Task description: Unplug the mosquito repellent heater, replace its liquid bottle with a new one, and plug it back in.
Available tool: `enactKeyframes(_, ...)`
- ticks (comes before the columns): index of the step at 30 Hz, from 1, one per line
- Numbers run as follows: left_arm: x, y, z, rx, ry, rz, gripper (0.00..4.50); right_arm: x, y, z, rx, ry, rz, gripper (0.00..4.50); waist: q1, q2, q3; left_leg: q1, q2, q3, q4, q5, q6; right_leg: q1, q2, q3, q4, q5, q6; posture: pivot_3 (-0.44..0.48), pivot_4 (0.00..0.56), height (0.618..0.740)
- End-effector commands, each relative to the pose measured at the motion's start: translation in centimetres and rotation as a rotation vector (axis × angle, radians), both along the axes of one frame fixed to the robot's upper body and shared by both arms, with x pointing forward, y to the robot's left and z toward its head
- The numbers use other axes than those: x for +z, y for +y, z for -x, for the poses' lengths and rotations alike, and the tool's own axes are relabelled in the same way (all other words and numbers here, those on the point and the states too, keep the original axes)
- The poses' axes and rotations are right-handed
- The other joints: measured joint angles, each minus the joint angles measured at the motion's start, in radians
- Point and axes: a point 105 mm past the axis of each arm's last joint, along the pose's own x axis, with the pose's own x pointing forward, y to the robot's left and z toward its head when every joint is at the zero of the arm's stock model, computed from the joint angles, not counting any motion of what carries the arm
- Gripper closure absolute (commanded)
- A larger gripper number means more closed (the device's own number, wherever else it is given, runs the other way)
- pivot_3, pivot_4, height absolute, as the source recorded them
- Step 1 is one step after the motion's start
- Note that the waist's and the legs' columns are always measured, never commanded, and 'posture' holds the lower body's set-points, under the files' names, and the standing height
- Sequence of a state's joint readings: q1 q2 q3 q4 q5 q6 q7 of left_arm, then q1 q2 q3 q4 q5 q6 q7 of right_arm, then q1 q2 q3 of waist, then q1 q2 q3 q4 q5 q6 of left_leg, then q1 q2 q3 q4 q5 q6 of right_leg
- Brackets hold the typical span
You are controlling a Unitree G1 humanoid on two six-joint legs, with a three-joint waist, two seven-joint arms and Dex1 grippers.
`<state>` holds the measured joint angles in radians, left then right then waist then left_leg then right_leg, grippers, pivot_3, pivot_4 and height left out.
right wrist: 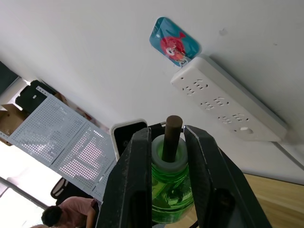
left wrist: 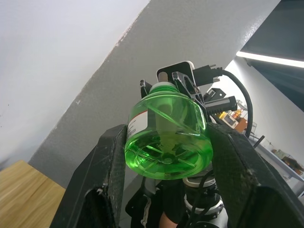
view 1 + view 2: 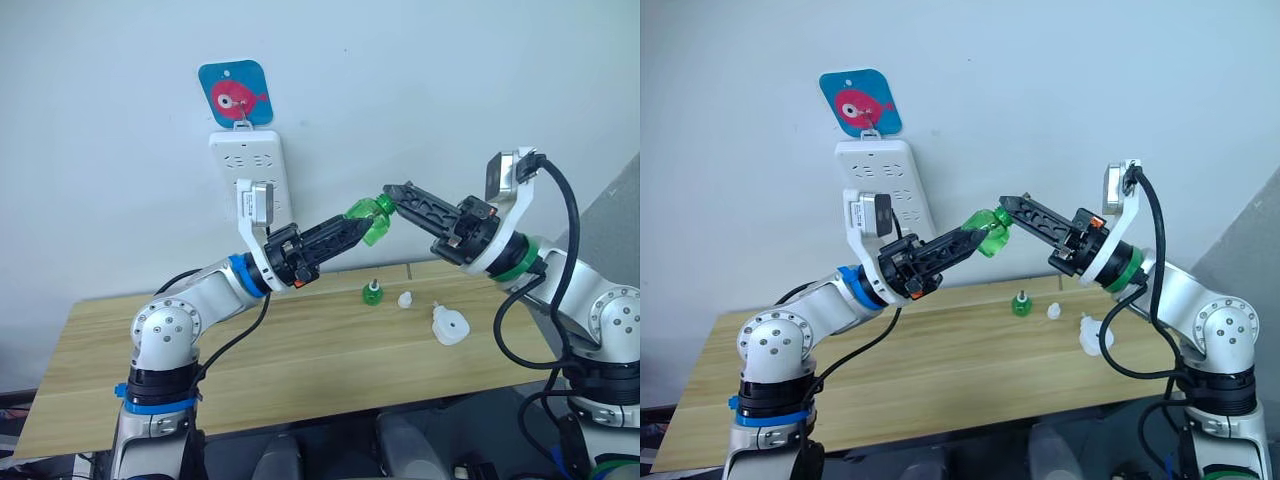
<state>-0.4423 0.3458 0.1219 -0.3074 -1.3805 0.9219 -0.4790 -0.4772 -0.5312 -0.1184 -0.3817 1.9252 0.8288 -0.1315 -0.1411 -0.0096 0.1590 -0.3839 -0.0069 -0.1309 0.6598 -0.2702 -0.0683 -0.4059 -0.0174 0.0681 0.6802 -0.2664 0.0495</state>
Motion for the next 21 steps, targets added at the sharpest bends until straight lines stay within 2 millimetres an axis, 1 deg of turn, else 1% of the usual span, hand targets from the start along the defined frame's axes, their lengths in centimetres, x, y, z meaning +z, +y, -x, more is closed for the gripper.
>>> enactKeyframes(1, 0.67, -0.39, 0.44, 0.003, -0.044, -0.006, 2.29, 0.86, 0.27, 0.89, 0.034, -0.038, -0.022, 3.83, 0.000, 0.000, 0.000, 0.000, 0.000, 0.000, 0.000, 0.000, 0.000, 0.000, 0.000, 0.000, 0.000, 0.000, 0.000, -0.178, 0.117, 0.740)
enactKeyframes(12, 0.64, -0.11, 0.24, 0.015, -0.024, 0.006, 2.29, 0.88, 0.25, 0.80, 0.023, -0.041, -0.030, 3.83, 0.001, 0.000, 0.000, 0.000, 0.000, 0.000, 0.000, 0.000, 0.000, 0.000, 0.000, 0.000, 0.000, 0.000, 0.000, -0.178, 0.109, 0.740)
enactKeyframes(15, 0.72, 0.04, 0.51, -0.043, 0.032, 0.038, 2.29, 0.92, 0.22, 0.80, 0.021, -0.042, -0.033, 3.83, 0.001, 0.000, 0.000, 0.000, 0.000, 0.000, 0.000, 0.000, 0.000, 0.000, 0.000, 0.000, 0.000, 0.000, 0.000, -0.178, 0.109, 0.740)
enactKeyframes(17, 0.44, 0.08, 0.43, -0.048, 0.046, 0.018, 1.58, 0.94, 0.22, 0.82, 0.021, -0.042, -0.034, 3.83, 0.001, 0.000, 0.000, 0.000, 0.000, 0.000, 0.000, 0.000, 0.000, 0.000, 0.000, 0.000, 0.000, 0.000, 0.001, -0.178, 0.107, 0.740)
enactKeyframes(21, 0.43, 0.01, 0.37, -0.033, 0.035, 0.008, 0.43, 0.94, 0.22, 0.81, 0.020, -0.041, -0.035, 3.83, 0.001, 0.000, 0.000, 0.000, 0.000, 0.000, 0.000, 0.000, 0.000, 0.000, 0.000, 0.000, 0.000, -0.001, 0.001, -0.178, 0.107, 0.740)
